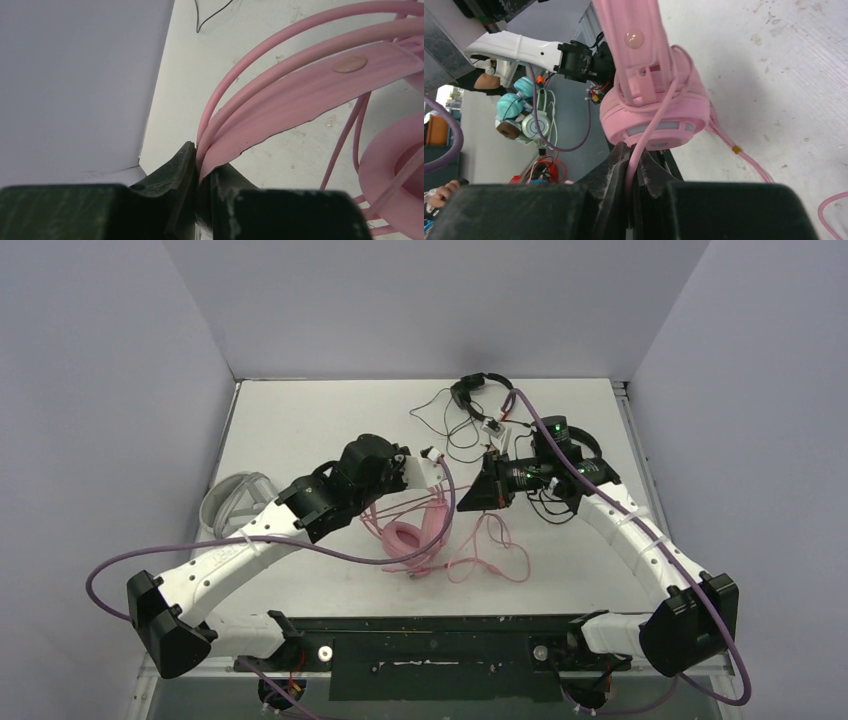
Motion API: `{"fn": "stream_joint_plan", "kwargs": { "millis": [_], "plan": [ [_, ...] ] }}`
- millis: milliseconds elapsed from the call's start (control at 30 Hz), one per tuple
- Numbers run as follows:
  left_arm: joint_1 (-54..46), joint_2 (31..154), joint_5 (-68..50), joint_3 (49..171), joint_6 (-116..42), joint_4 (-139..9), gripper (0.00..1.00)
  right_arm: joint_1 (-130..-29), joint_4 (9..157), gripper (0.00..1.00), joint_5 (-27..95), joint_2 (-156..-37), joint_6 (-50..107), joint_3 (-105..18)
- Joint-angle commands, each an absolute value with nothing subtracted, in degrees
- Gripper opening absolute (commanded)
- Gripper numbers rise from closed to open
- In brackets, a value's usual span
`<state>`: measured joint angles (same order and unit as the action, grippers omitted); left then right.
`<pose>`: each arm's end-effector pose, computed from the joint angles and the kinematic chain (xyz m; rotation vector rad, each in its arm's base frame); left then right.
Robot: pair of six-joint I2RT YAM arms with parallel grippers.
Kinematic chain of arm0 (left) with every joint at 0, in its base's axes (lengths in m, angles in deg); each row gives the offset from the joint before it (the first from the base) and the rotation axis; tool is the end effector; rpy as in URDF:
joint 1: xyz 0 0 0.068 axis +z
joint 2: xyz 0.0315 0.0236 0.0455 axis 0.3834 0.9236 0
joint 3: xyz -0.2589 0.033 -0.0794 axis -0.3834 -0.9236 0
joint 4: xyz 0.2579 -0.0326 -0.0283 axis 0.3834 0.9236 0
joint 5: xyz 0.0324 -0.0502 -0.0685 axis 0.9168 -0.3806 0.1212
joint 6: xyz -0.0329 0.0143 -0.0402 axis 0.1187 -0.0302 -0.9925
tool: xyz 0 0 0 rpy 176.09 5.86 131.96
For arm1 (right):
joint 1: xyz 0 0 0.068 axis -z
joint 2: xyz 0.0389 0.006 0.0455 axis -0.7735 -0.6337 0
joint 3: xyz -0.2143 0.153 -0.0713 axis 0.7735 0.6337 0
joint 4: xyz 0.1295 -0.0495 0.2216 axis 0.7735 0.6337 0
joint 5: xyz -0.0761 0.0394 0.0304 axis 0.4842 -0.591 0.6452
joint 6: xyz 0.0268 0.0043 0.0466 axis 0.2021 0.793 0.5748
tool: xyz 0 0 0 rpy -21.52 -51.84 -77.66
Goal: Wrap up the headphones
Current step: Wrap the headphones cable around the headphones.
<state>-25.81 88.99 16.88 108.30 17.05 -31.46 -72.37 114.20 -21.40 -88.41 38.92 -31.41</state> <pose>0.1897 -0.1971 0.3625 1.3716 1.6104 0.2711 0.2311 0.1260 0.3260 -0.6985 2.1738 1.5947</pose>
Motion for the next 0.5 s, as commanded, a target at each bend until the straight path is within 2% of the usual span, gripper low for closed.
{"fn": "stream_joint_plan", "kwargs": {
  "millis": [0,167,233,267,400,467],
  "plan": [
    [-25.84,89.29,26.25,108.75,20.76,-40.06,0.0,-73.55,108.7,0.04,-28.19,-89.11,43.19,-30.84],
    [-26.63,91.0,31.82,110.56,11.86,-45.37,0.0,-74.79,99.71,0.09,-25.71,-88.83,54.04,-29.55],
    [-27.13,91.43,34.05,110.77,6.63,-47.34,0.0,-74.83,93.02,0.19,-22.97,-87.84,60.44,-27.77],
    [-27.49,91.54,35.23,110.56,4.18,-48.33,0.0,-74.8,89.11,0.2,-21.48,-87.24,64.42,-26.48],
    [-29.37,92.47,43.44,108.4,-2.6,-53.77,0.0,-74.91,76.7,0.19,-12.62,-85.31,74.5,-20.84],
    [-29.7,93.5,49.03,108.87,-8.01,-54.17,0.0,-75.06,76.65,0.18,-8.83,-84.88,74.86,-20.42]
  ]
}}
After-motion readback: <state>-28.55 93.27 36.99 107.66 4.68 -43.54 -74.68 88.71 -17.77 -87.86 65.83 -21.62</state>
